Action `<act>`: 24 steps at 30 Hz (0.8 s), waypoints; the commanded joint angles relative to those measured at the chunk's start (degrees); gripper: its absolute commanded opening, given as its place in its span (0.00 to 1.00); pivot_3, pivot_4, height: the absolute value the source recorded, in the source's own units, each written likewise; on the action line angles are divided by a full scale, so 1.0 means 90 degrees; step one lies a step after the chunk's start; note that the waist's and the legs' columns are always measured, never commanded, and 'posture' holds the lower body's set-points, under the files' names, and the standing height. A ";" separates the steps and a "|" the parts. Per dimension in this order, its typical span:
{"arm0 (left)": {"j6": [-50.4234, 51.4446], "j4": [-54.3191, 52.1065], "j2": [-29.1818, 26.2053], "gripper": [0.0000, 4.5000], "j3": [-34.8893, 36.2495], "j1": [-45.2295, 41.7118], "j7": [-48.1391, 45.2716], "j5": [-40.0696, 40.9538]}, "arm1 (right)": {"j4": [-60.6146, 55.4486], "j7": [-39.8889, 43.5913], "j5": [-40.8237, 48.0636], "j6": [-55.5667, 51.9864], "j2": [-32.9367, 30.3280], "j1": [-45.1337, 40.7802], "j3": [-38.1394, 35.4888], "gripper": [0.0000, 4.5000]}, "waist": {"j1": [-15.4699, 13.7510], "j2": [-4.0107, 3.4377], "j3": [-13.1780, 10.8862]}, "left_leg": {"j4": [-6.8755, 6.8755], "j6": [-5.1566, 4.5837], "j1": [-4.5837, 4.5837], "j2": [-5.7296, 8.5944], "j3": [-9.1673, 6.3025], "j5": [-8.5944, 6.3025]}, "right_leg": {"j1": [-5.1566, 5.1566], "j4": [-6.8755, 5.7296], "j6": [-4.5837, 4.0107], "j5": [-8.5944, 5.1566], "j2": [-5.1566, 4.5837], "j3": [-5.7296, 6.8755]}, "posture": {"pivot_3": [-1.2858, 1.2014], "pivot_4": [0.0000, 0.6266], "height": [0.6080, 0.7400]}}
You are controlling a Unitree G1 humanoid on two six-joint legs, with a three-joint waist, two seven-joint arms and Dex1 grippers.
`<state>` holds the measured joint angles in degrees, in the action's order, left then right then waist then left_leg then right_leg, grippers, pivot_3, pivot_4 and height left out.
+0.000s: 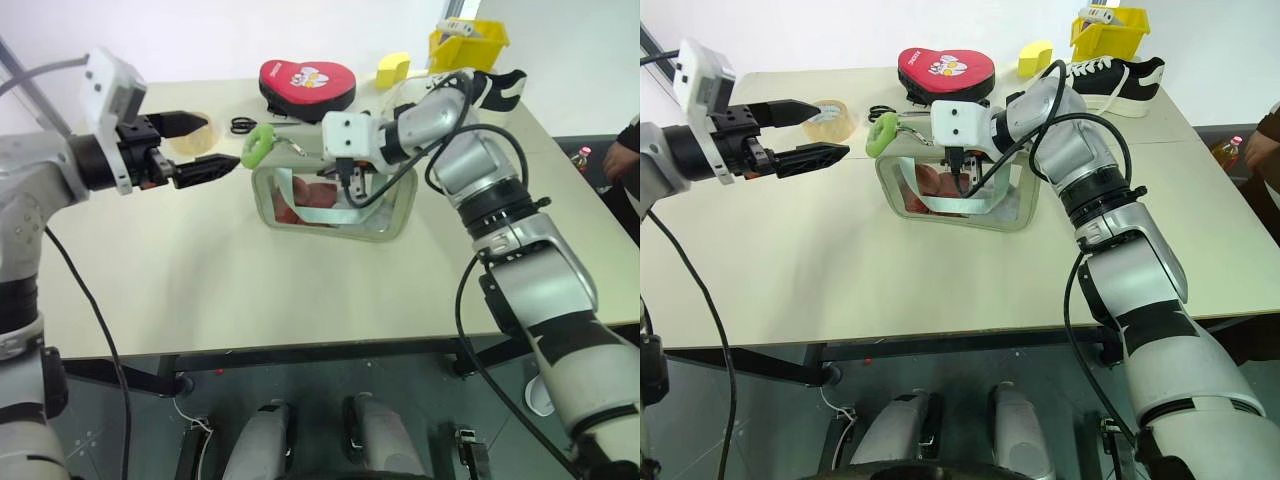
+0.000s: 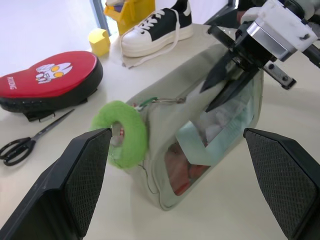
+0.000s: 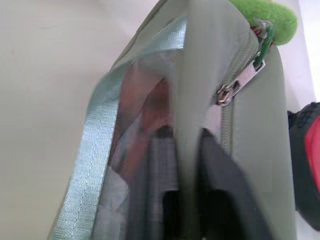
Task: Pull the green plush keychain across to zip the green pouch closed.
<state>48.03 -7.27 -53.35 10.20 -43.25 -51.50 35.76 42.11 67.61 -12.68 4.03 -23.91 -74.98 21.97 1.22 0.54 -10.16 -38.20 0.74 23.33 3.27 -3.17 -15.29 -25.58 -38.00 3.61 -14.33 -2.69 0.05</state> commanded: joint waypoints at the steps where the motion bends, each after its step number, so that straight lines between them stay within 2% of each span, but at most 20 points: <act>1: -0.0126 -0.0063 -0.0164 1.00 0.0326 0.0090 0.0021 -0.0029 | -0.0041 0.0177 -0.0053 0.0711 -0.0182 -0.0178 0.0012 0.01 | -0.0002 0.0000 0.0000 | 0.0001 0.0000 0.0000 0.0000 0.0000 0.0000 | 0.0000 0.0000 0.0000 0.0000 0.0000 0.0000 | 0.52 0.24 1.00; 8: -0.0152 -0.0086 -0.0231 1.00 0.0490 0.0388 0.0046 -0.0048 | -0.0778 0.0988 0.0287 0.0445 -0.0540 -0.0133 -0.0177 0.01 | -0.0025 -0.0001 0.0000 | -0.0001 -0.0007 0.0001 0.0000 0.0000 -0.0004 | 0.0001 0.0001 0.0000 0.0000 -0.0001 0.0000 | 0.52 0.24 1.00; 12: -0.0185 -0.0042 -0.0232 1.00 0.0485 0.0392 0.0052 -0.0065 | -0.1777 0.1362 0.0630 -0.0656 -0.0605 0.0250 -0.0281 0.01 | -0.0032 0.0000 0.0000 | 0.0000 -0.0012 0.0002 0.0000 -0.0002 -0.0007 | 0.0001 0.0001 0.0000 0.0000 -0.0001 0.0001 | 0.52 0.24 1.00; 15: -0.0206 -0.0028 -0.0210 1.00 0.0409 0.0332 0.0048 -0.0077 | -0.2204 0.1308 0.0792 -0.1260 -0.0540 0.0389 -0.0350 0.01 | -0.0009 -0.0001 0.0000 | -0.0001 -0.0016 0.0001 0.0000 -0.0002 -0.0009 | 0.0001 0.0000 0.0000 0.0000 -0.0001 0.0000 | 0.52 0.24 1.00; 18: -0.0237 0.0010 -0.0163 1.00 0.0327 0.0240 0.0063 -0.0087 | -0.2247 0.0850 0.0867 -0.1781 -0.0338 0.0440 -0.0477 0.01 | -0.0003 -0.0001 0.0000 | 0.0000 -0.0016 0.0000 -0.0002 -0.0002 -0.0009 | -0.0001 -0.0004 0.0000 0.0000 0.0001 0.0000 | 0.52 0.24 1.00; 24: -0.0264 -0.0007 -0.0123 1.00 0.0241 0.0235 0.0048 -0.0089 | -0.2497 0.0109 0.0911 -0.1795 -0.0026 0.0783 -0.0602 0.01 | -0.0025 0.0000 0.0000 | -0.0001 -0.0013 0.0002 -0.0002 -0.0001 -0.0008 | 0.0000 -0.0001 0.0000 0.0000 -0.0001 0.0000 | 0.52 0.24 1.00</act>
<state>46.75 -6.80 -54.05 11.98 -40.08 -51.02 35.42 22.57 70.65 -6.37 -12.34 -24.90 -67.33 19.23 0.99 0.54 -10.16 -38.21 0.63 23.35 3.25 -3.19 -15.36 -25.58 -38.00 3.61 -14.33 -2.70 0.05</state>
